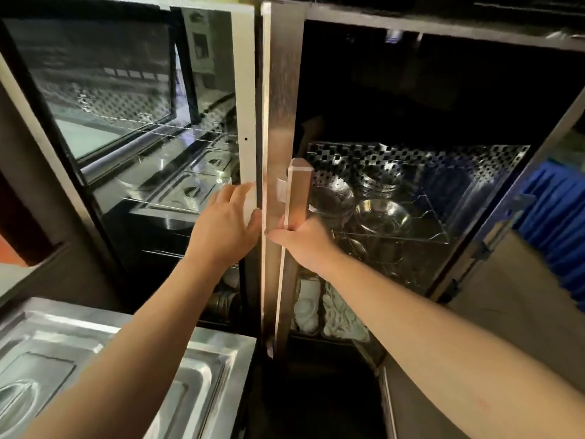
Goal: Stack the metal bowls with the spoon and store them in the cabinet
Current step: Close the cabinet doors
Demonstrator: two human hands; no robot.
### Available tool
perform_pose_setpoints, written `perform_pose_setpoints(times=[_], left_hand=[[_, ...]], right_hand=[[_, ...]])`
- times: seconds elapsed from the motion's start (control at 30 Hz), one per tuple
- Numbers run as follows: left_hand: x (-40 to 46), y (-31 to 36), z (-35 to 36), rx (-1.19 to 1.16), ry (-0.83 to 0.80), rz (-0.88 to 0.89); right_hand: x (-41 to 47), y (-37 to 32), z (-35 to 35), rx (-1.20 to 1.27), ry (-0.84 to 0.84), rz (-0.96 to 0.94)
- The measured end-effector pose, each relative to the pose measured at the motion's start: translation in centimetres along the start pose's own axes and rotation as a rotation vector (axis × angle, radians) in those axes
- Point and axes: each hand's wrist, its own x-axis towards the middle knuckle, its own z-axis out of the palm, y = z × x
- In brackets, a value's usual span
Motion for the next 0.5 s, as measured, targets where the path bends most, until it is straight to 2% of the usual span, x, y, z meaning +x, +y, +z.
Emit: perform_pose_setpoints(times=[0.3,0.5], left_hand=[[6.7,-5.8,5.2,0.142,-0.136,0.014],[9.5,-7.5,7.9,0.232,-0.074,0.051]], right_hand=[[7.1,-0.1,1.3,-0.015,0.087,-0.019],[9.9,0.4,1.1,-0.095,0.082,-0.089]])
